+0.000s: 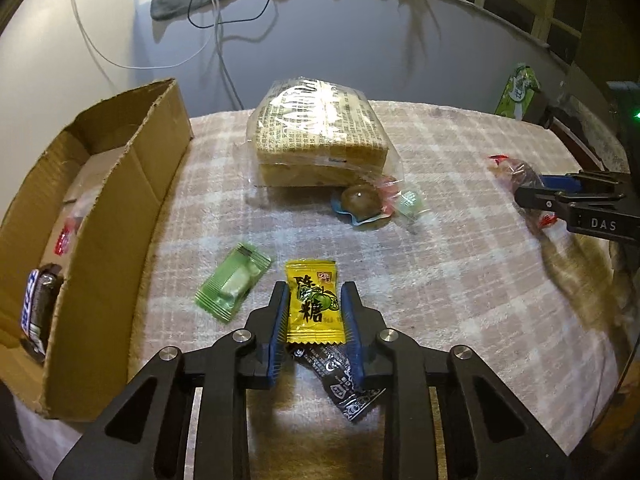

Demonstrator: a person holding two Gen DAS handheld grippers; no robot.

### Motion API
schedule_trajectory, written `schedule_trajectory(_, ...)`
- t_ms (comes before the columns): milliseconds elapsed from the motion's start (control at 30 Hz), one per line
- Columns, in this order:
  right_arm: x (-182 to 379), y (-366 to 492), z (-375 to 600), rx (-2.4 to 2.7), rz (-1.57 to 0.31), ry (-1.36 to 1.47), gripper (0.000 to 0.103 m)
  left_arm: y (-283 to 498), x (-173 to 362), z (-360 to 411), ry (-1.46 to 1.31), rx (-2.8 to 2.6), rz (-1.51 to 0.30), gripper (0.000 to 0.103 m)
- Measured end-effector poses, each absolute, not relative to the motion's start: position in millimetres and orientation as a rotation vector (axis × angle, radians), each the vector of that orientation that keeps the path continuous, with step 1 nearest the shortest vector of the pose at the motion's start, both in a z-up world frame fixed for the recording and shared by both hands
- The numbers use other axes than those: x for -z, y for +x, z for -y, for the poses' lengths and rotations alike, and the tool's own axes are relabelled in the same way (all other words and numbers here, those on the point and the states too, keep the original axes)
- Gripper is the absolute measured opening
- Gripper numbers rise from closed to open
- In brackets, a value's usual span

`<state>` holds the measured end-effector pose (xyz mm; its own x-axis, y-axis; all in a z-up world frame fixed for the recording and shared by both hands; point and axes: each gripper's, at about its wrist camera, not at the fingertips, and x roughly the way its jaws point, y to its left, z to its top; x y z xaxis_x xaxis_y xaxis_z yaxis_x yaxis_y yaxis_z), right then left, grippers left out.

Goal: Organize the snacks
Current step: 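Grasp the yellow candy packet with the left tool while the right tool grasps the clear snack bag, then carry the yellow packet and clear snack bag over the box and open both tools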

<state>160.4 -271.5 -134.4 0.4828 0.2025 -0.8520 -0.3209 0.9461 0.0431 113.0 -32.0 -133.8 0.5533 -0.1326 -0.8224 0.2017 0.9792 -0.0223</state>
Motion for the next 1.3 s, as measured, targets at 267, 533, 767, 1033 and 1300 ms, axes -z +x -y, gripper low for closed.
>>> schedule_trajectory(267, 134, 159, 271, -0.316, -1.013, -0.126, 0.041, 110, 130, 28, 0.04, 0.209, -0.947, 0.024)
schedule_trajectory(533, 113, 146, 279, -0.327, -0.973, -0.075, 0.04, 97, 108, 15, 0.0, 0.219, -0.892, 0.024)
schedule_trajectory(767, 85, 136, 266, -0.365, -0.923, -0.065, 0.04, 87, 88, 0, -0.034, 0.217, -0.842, 0.024)
schedule_trajectory(1033, 54, 131, 223, -0.458, -0.871, -0.073, 0.04, 73, 70, -31, -0.068, 0.182, -0.789, 0.024)
schedule_trajectory(1300, 39, 136, 167, -0.547, -0.845, -0.101, 0.04, 65, 61, -77, -0.1, 0.115, -0.755, 0.024)
